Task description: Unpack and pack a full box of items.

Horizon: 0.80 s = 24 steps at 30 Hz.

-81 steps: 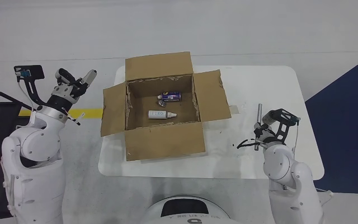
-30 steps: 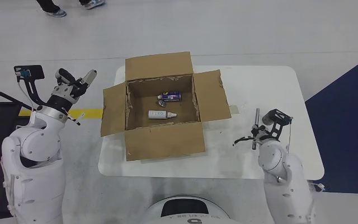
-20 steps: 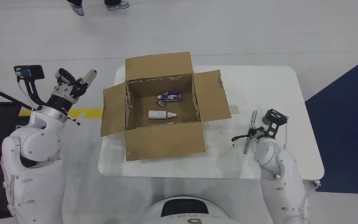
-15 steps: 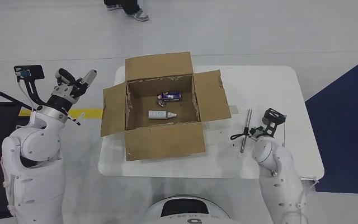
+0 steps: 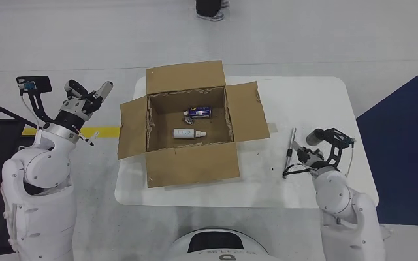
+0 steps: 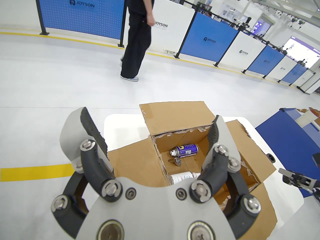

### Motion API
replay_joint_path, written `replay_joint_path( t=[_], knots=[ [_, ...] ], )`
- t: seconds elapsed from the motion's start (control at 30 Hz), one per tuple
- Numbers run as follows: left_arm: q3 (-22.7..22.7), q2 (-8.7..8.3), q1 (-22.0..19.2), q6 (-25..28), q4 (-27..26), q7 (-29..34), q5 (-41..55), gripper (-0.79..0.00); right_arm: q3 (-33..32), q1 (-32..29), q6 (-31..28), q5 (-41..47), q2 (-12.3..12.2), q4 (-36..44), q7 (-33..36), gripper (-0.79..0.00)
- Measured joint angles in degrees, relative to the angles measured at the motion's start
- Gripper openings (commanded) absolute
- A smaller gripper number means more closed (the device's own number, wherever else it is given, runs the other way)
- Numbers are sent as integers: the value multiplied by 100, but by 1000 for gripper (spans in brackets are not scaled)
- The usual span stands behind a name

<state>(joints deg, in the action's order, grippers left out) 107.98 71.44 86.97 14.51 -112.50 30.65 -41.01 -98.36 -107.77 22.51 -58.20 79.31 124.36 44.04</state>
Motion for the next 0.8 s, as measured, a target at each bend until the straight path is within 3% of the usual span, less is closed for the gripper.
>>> replay_joint_path(
  t=[0.37, 0.43, 0.53, 0.63, 0.7, 0.8],
  knots=[
    [0, 0, 0, 0, 0, 0, 0, 0, 14, 29, 28, -21, 4, -13, -8, 0],
    [0, 0, 0, 0, 0, 0, 0, 0, 15, 67, -82, 254, 54, 192, -279, 0],
    [0, 0, 0, 0, 0, 0, 0, 0, 68, -77, -1054, 1537, 73, 494, -1006, 0],
    [0, 0, 0, 0, 0, 0, 0, 0, 423, 170, -2331, 2529, 25, 573, -944, 0],
    [0, 0, 0, 0, 0, 0, 0, 0, 971, 626, -2781, 2490, 3, 430, -527, 0],
    [0, 0, 0, 0, 0, 0, 0, 0, 1815, 1505, -2761, 1656, 31, -148, -163, 0]
  ],
)
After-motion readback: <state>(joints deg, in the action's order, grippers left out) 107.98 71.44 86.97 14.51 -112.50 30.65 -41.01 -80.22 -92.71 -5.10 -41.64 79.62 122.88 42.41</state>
